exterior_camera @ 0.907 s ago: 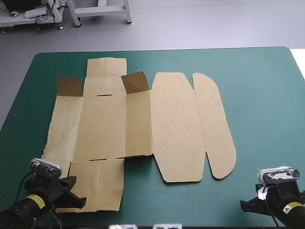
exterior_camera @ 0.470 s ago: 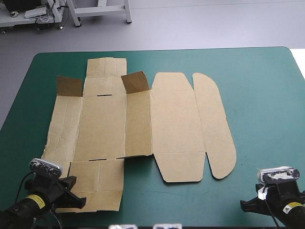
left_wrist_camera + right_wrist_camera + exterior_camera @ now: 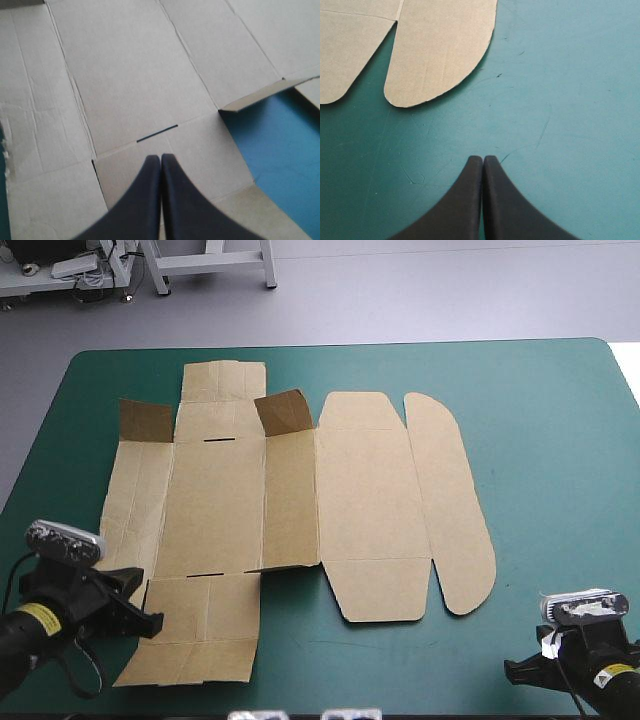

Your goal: Fold the box

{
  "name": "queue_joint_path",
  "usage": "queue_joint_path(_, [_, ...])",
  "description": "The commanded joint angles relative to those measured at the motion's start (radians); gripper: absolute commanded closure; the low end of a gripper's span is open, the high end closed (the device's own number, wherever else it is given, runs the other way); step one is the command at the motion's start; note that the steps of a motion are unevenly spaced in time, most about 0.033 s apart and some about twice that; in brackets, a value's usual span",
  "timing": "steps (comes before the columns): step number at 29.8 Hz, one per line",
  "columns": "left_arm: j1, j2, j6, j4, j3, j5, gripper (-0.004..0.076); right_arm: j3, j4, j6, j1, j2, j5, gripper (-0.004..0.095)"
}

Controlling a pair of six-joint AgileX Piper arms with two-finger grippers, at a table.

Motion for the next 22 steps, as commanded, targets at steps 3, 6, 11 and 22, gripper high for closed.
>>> queue_joint_path(3, [-0.006, 0.175, 0.011, -0.008, -0.232, -0.018, 0.0733, -0.026, 0.008, -0.004, 0.0, 0.007, -0.053, 0.0921])
queue_joint_path(6, [-0.006, 0.267, 0.019, -0.008, -0.322, -0.033, 0.0733, -0.026, 0.008, -0.004, 0.0, 0.007, -0.053, 0.0921])
queue_joint_path(11, [-0.004, 0.401, 0.019, 0.019, -0.405, -0.099, 0.0733, -0.026, 0.008, -0.004, 0.0, 0.007, -0.053, 0.0921])
queue_joint_path(22, [0.198, 0.603, 0.049, -0.016, -0.41, -0.165, 0.0733, -0.026, 0.008, -0.004, 0.0, 0.007, -0.053, 0.0921])
